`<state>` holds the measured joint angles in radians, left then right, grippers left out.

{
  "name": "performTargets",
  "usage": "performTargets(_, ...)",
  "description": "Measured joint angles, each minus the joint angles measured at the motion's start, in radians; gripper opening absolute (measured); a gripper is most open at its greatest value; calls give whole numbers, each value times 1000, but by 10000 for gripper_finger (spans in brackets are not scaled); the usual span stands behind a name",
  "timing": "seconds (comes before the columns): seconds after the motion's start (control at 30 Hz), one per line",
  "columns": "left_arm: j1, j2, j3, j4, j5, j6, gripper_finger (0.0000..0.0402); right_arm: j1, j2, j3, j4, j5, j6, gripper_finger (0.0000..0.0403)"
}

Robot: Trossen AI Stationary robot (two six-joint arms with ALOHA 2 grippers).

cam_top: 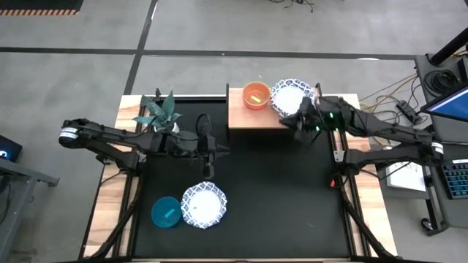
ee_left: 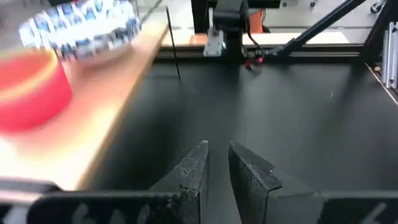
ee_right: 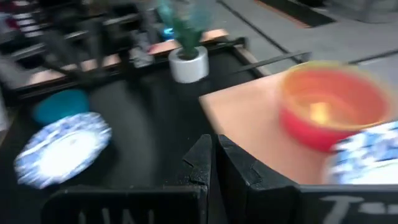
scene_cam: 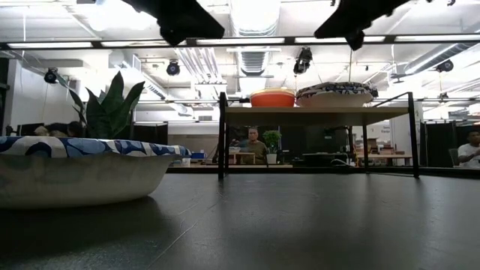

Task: Place and stack bowls onto a shelf
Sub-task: Stack the blue bowl on the yellow bowl on the stock shelf

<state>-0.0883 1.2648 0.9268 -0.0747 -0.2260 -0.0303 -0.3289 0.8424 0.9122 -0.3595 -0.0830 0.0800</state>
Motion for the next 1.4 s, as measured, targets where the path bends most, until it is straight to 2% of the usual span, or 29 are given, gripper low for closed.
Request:
performTargets(0.3,-88,0,18,-162,1,-288,42,253,-116,-216,221,4,38,12)
performTargets(0.43,-147,1,61,-311,1,-475,42,329,-113,-251,222,4,24,12)
performTargets(0.57,-224,9,109,-380,2,-616,41,384,-98,-270,224,4,6,12)
performTargets(0.87,-361,43,141,-533,50,-1014,41,419,-87,-272,247,6,-21,12)
performTargets(1.07,-449,147,179,-588,197,-1273,40,418,-80,-272,270,8,-34,12)
performTargets(1.23,-535,253,279,-803,318,-1450,42,418,-64,-272,272,7,-54,12)
performTargets(1.4,-615,346,381,-986,373,-1501,59,418,-35,-272,281,7,-54,12)
